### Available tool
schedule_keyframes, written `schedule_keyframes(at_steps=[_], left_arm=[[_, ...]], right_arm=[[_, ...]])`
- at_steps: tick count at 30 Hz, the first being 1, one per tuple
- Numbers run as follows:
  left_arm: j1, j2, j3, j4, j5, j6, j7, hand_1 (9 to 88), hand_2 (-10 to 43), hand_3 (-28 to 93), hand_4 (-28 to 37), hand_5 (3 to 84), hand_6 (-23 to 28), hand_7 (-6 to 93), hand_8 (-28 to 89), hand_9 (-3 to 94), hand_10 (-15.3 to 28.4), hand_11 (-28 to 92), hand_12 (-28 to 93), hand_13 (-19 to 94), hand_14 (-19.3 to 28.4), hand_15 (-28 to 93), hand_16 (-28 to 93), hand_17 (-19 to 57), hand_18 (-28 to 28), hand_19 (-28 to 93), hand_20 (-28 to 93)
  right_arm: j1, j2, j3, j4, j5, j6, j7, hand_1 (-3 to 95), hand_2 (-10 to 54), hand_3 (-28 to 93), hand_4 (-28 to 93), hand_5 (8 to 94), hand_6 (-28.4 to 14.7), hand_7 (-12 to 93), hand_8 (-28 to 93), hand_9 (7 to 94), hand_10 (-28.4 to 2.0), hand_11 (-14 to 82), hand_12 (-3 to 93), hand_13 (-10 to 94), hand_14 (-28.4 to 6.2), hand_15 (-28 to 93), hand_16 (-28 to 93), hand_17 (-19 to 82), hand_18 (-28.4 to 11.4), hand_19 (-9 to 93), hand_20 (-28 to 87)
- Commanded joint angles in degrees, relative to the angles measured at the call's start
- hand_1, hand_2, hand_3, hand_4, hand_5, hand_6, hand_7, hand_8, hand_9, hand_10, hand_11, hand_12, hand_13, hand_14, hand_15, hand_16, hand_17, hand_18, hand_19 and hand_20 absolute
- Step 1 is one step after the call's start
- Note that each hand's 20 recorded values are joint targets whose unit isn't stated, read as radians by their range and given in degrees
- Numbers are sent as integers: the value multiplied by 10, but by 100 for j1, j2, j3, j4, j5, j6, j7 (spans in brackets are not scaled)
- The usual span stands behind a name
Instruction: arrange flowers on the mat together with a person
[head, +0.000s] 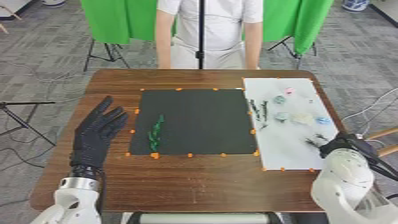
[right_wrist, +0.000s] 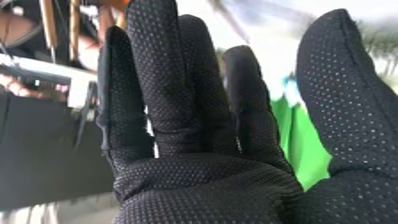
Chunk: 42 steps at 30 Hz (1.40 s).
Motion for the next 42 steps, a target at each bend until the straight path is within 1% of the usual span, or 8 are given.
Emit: schedule_keyframes(at_steps=[1, 5, 7, 17, 25, 29, 33, 42], left_arm=[[134, 5, -33, -40, -68, 26, 48, 262, 108, 730, -207, 326, 83, 109, -93, 307, 200, 224, 101, 235, 231, 343, -49, -92, 196, 470, 89], [133, 5, -25, -27, -61, 11, 62, 262, 107, 732, -206, 327, 84, 110, -93, 308, 199, 225, 101, 236, 230, 343, -50, -92, 196, 470, 90], [128, -43, -56, -17, -33, -18, 17, 262, 107, 733, -206, 327, 84, 110, -94, 308, 199, 225, 102, 235, 230, 343, -49, -92, 197, 470, 90], [109, -38, -28, 1, -5, -61, 7, 262, 106, 735, -200, 327, 83, 111, -94, 307, 198, 224, 101, 236, 229, 342, -49, -92, 196, 470, 89], [128, 35, -25, -16, -42, -31, 42, 264, 107, 734, -198, 327, 83, 111, -94, 308, 199, 224, 101, 235, 230, 341, -48, -92, 195, 468, 89], [203, 35, -105, -50, -48, 10, 31, 263, 107, 734, -198, 327, 84, 111, -94, 307, 198, 223, 101, 236, 229, 339, -49, -92, 195, 469, 90], [274, 129, -146, -100, -125, 112, 133, 263, 107, 734, -198, 327, 84, 110, -94, 307, 198, 224, 102, 235, 229, 341, -48, -92, 195, 468, 90], [338, 221, -183, -142, -152, 134, 206, 263, 107, 735, -197, 327, 84, 111, -94, 307, 198, 224, 101, 235, 230, 341, -48, -92, 196, 468, 90]], right_arm=[[121, 8, -146, 391, -107, -92, 27, 420, -95, 695, -257, 534, 2, 89, -119, 676, -161, 273, 122, 698, -116, 526, 85, 313, -243, 890, -131], [115, 47, -301, 527, -541, 247, -99, 549, -71, 567, -280, 782, 11, 106, -72, 831, -127, 248, 138, 784, -85, 464, 124, 334, -221, 888, -115], [100, 46, -294, 541, -587, 295, -136, 585, -66, 525, -282, 832, 18, 109, -57, 879, -115, 245, 145, 822, -77, 453, 138, 344, -216, 892, -108], [-1, 165, -339, 476, -1303, 1202, -484, 596, -83, 503, -282, 899, 32, 134, -19, 937, -101, 282, 159, 885, -69, 461, 173, 369, -204, 923, -114], [128, 262, -399, -183, -1589, 1486, -691, 590, -94, 530, -283, 917, 21, 150, -13, 937, -109, 304, 145, 898, -75, 455, 178, 371, -204, 929, -129], [442, 286, -750, -617, -1517, 1376, -908, 576, -95, 554, -283, 921, 17, 157, -8, 937, -115, 311, 145, 899, -77, 453, 182, 367, -208, 931, -130], [1092, 84, -1494, -776, -1339, 1197, -1193, 554, -95, 586, -283, 923, 15, 161, -3, 937, -116, 312, 144, 898, -82, 453, 186, 360, -211, 932, -126], [2407, -899, -3096, -210, -1239, 857, -1923, 551, -95, 588, -283, 931, 13, 167, -1, 937, -119, 326, 143, 900, -87, 460, 187, 357, -214, 932, -120]])
